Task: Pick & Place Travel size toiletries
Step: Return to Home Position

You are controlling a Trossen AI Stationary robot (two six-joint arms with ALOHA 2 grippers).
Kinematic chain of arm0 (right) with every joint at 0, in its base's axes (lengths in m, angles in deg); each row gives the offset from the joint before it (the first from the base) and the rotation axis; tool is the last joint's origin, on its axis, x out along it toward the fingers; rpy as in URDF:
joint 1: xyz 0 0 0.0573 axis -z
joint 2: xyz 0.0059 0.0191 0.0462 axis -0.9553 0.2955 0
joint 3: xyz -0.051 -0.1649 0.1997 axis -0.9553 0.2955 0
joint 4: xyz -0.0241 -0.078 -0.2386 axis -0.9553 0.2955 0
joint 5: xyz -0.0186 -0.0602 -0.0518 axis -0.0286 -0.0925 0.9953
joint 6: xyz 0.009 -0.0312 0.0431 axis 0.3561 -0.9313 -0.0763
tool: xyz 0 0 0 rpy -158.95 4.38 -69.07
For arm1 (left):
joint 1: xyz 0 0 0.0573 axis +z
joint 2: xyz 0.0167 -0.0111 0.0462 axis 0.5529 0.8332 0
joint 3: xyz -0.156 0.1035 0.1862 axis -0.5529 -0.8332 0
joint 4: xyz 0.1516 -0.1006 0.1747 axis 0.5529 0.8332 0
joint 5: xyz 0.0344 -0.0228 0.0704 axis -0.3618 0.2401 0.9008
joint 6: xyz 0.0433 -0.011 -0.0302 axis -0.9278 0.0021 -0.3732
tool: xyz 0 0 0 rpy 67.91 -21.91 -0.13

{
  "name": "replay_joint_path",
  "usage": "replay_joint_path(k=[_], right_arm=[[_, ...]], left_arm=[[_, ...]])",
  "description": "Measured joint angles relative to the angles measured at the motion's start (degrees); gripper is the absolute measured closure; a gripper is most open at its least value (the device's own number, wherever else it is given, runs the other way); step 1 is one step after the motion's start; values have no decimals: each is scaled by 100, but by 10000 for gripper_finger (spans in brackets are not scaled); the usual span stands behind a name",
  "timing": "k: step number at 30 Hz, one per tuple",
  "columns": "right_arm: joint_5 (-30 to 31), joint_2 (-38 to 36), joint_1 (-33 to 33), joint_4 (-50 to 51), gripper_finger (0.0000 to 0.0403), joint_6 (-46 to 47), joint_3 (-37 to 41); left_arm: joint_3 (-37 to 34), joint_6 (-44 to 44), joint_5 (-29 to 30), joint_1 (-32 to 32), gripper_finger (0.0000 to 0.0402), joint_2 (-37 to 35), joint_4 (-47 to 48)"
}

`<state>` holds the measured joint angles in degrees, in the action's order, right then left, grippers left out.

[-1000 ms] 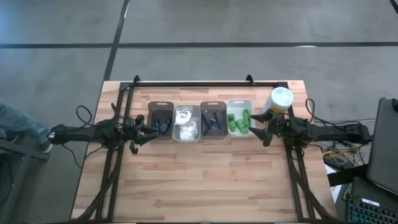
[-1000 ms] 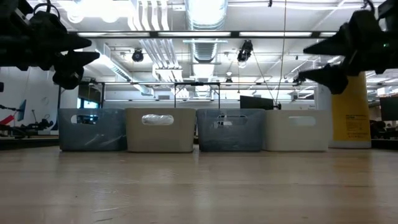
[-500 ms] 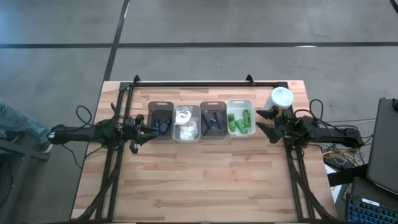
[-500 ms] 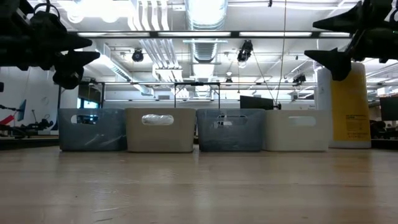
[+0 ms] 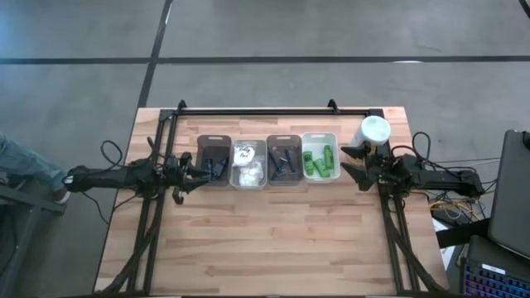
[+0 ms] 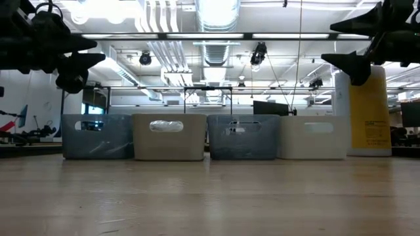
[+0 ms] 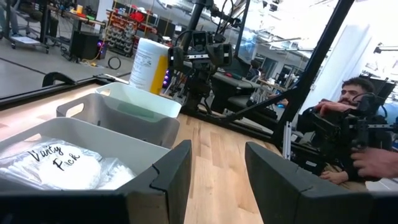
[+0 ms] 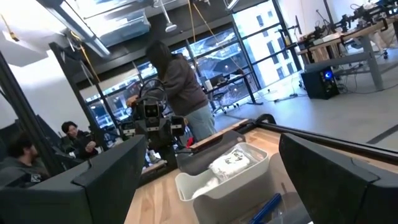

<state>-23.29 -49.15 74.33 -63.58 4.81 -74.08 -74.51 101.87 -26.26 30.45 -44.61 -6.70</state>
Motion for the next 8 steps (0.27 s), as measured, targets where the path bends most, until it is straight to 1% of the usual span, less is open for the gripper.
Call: replay_joint_path(k=[4,6,8], right_arm=[[-69,0,0,9,39,-37,0],[-133,0,-8,44,39,-539,0],[-218,0,-15,99,39,-1425,2]], left_arm=[[0,0,-8,0,246,0,-6],[0,0,-8,0,246,0,-8],[0,0,-11,-1,246,0,-9]])
